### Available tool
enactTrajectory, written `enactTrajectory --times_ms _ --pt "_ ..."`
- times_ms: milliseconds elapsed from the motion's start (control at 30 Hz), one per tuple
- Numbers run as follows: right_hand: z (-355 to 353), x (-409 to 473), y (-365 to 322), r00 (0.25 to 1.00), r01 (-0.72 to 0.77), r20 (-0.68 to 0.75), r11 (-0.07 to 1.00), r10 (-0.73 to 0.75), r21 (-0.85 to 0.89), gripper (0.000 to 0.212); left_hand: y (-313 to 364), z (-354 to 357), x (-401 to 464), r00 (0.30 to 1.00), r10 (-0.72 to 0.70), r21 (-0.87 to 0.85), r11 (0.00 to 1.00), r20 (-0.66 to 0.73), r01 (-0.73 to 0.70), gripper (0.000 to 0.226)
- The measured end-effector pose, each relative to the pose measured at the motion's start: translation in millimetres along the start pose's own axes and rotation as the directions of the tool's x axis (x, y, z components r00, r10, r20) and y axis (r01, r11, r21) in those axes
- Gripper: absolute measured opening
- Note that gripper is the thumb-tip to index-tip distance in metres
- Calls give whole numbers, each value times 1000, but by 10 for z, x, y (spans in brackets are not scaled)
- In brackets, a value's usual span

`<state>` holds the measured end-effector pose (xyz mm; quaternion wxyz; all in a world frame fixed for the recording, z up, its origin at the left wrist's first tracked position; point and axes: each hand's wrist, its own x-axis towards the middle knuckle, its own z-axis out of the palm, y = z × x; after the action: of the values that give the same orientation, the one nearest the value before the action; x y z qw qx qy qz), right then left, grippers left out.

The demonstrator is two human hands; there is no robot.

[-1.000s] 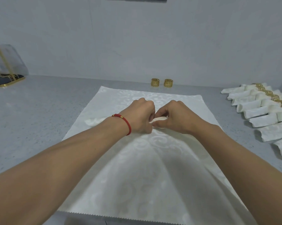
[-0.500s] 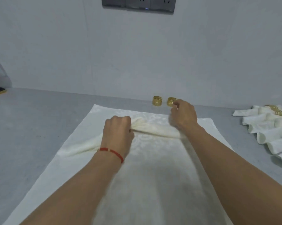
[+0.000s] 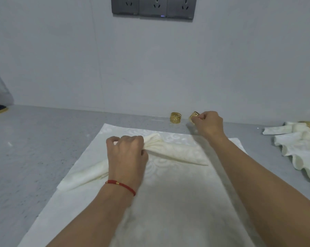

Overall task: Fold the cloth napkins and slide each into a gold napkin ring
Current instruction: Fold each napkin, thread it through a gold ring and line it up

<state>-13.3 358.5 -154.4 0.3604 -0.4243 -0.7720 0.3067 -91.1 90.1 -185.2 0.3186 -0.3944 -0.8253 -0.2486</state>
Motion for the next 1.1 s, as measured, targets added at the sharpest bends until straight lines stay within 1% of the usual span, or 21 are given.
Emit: enactTrajectory --times_ms 33,67,133,167,200,267,333,400,500,633,733,833,867,900,1000,1033,1100 --pt "-153 -121 -40 998 -58 18 984 56 166 22 11 -37 -1 1000 -15 17 1000 -11 15 42" --pt "-305 -272 -75 993 -119 52 940 107 321 19 20 -67 -6 999 -31 30 999 -28 32 38" --pt "-587 -576 -131 981 -193 104 823 163 535 16 31 -128 -7 998 -46 24 999 -47 47 34" --pt "-727 -751 -142 977 -211 112 774 180 597 16 38 -171 -15 998 -44 18 999 -52 45 34" --pt "-831 -899 -137 973 -227 116 732 200 642 21 32 -181 -13 997 -40 18 999 -64 41 33" --pt "-1036 -1239 -109 963 -260 140 665 229 700 38 32 -224 -14 995 -38 16 999 -95 40 32" --pt "-1133 -1534 -57 961 -270 155 660 228 701 43 43 -243 4 993 -41 13 999 -115 43 30" --pt "-1139 -1742 27 960 -277 166 679 225 680 40 64 -259 11 993 -37 8 999 -116 38 28" --pt "-1047 -1860 142 945 -328 229 676 235 660 35 69 -247 7 994 -31 25 999 -103 34 27" --pt "-961 -1872 186 945 -307 289 721 154 621 30 104 -234 12 996 -18 7 1000 -86 18 26" --pt "-909 -1904 134 946 -295 299 724 128 623 34 144 -227 -7 997 16 -19 1000 -78 -18 26" --pt "-874 -1916 123 948 -290 294 703 120 649 48 133 -209 -21 995 46 -42 998 -87 -50 26" --pt "-880 -1905 135 954 -270 277 725 113 634 53 123 -202 -19 995 53 -51 997 -87 -57 26" --pt "-903 -1898 135 959 -249 265 748 102 615 53 111 -194 -16 995 61 -64 996 -84 -66 26" --pt "-984 -1897 142 966 -172 259 799 21 577 38 85 -136 -22 994 103 -131 986 -45 -108 24" --pt "-999 -1906 143 966 -128 258 827 -21 547 37 79 -114 -25 993 117 -158 980 -26 -120 22" --pt "-1021 -1923 152 961 5 245 900 -124 437 39 72 -88 -29 990 139 -202 970 -6 -137 16"
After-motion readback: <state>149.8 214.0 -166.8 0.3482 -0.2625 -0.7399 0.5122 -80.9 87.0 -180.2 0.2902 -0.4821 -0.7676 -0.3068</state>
